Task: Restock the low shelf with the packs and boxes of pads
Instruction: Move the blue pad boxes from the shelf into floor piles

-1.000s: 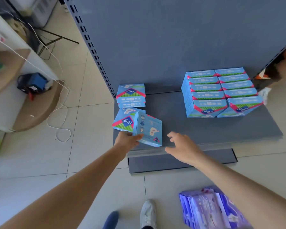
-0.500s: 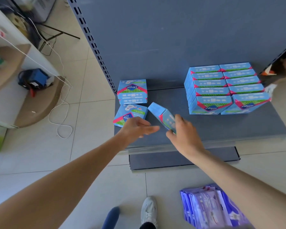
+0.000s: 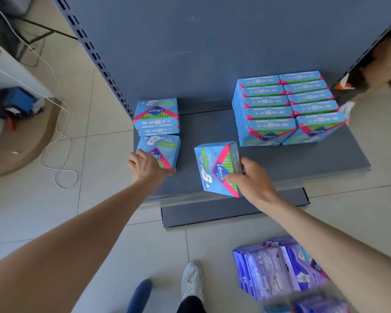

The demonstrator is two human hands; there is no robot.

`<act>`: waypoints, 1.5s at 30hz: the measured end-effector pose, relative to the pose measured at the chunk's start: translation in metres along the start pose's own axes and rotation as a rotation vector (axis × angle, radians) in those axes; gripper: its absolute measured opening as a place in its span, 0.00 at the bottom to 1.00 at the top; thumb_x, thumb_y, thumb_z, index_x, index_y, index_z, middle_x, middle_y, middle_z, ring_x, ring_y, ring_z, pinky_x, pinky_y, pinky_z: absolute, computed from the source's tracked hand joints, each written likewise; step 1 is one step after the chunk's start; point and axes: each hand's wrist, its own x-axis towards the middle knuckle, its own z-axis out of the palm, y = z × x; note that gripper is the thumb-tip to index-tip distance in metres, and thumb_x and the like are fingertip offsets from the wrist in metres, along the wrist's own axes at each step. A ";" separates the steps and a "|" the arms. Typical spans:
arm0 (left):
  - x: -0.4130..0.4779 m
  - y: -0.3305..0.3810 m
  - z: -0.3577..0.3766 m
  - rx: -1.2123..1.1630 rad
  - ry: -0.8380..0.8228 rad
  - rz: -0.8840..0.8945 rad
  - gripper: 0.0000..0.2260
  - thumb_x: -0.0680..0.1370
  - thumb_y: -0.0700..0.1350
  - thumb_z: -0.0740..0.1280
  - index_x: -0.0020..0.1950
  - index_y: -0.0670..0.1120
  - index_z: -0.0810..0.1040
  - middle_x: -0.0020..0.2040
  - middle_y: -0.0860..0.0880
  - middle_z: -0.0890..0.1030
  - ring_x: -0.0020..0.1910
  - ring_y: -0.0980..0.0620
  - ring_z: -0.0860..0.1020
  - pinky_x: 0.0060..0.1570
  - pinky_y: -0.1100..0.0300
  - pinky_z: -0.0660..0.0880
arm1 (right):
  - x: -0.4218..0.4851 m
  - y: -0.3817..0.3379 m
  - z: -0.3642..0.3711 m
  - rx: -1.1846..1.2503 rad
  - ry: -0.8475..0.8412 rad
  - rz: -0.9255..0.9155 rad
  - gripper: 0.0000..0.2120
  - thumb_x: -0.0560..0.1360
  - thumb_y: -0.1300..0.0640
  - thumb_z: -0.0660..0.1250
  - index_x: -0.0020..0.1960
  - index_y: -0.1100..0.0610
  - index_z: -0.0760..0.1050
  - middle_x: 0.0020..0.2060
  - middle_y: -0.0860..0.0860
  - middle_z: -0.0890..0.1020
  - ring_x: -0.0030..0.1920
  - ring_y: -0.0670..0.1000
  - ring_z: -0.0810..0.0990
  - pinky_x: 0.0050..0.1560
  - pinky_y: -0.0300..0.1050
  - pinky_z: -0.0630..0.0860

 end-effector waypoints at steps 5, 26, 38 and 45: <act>0.003 -0.002 0.001 -0.009 -0.030 0.006 0.53 0.59 0.63 0.78 0.71 0.38 0.55 0.65 0.40 0.62 0.66 0.42 0.62 0.66 0.52 0.62 | -0.002 -0.003 -0.001 0.034 -0.004 0.019 0.14 0.66 0.53 0.68 0.49 0.58 0.74 0.45 0.52 0.83 0.46 0.52 0.82 0.44 0.50 0.78; 0.012 -0.001 -0.007 -0.262 -0.236 0.037 0.27 0.79 0.55 0.63 0.70 0.41 0.62 0.63 0.44 0.71 0.56 0.49 0.72 0.41 0.59 0.69 | 0.025 0.008 0.021 0.463 0.051 0.259 0.06 0.74 0.62 0.69 0.49 0.58 0.73 0.44 0.55 0.83 0.41 0.53 0.82 0.52 0.54 0.78; 0.038 0.014 0.026 -0.836 -0.430 -0.227 0.30 0.67 0.67 0.59 0.59 0.47 0.76 0.54 0.45 0.82 0.51 0.46 0.82 0.58 0.46 0.77 | 0.074 -0.005 0.058 0.350 0.082 0.210 0.07 0.78 0.58 0.65 0.54 0.57 0.71 0.52 0.55 0.81 0.49 0.53 0.81 0.48 0.47 0.77; 0.009 0.033 0.019 -1.009 -0.509 -0.289 0.18 0.76 0.52 0.67 0.59 0.41 0.76 0.45 0.44 0.83 0.37 0.50 0.80 0.36 0.57 0.78 | 0.067 -0.002 0.049 0.185 0.120 0.118 0.10 0.78 0.55 0.64 0.56 0.59 0.75 0.50 0.53 0.81 0.45 0.49 0.79 0.42 0.40 0.75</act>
